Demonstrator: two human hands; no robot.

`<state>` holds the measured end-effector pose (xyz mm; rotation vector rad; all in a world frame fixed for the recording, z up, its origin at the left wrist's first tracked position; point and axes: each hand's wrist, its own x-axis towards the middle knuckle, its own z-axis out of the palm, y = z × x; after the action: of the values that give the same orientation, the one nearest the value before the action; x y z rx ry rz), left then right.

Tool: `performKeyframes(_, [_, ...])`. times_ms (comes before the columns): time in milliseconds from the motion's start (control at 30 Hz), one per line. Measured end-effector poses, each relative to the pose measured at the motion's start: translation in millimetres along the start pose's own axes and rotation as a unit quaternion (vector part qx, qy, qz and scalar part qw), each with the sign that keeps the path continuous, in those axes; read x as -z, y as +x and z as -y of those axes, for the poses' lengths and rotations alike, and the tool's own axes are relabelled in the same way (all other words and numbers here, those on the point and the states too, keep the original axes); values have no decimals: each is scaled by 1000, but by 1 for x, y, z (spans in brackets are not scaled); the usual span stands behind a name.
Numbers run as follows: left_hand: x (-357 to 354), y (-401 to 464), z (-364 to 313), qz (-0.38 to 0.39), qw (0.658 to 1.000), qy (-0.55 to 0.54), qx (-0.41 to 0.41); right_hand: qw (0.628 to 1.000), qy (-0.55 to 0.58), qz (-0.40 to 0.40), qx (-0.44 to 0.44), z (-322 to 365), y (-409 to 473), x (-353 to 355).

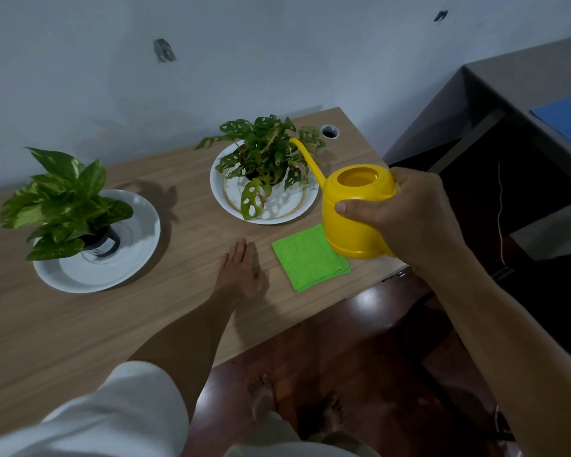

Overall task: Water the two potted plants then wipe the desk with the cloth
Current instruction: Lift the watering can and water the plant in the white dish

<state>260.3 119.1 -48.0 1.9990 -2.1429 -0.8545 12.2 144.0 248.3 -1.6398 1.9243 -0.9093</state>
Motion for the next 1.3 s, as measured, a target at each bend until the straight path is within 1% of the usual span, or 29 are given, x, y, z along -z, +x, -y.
performKeyframes(100, [-1, 0, 1, -9, 1000, -7, -2, 1000, 1, -3, 2, 0, 1, 1])
performKeyframes(467, [3, 0, -2, 17, 1000, 10, 6, 999, 41, -9, 25, 9, 8, -7])
performKeyframes(733, [2, 0, 0, 17, 1000, 7, 1, 996, 80, 31, 18, 17, 3, -15])
performKeyframes(833, [1, 0, 0, 18, 1000, 10, 1, 995, 79, 56, 5, 15, 0, -15])
performKeyframes(1000, [0, 1, 1, 20, 1000, 13, 5, 997, 55, 58, -22, 7, -5, -12])
performKeyframes(1133, [0, 1, 1, 19, 1000, 16, 4, 998, 22, 40, -33, 2, -5, -7])
performKeyframes(1300, [0, 1, 3, 17, 1000, 20, 0, 1000, -3, 10, -22, 1, -2, -1])
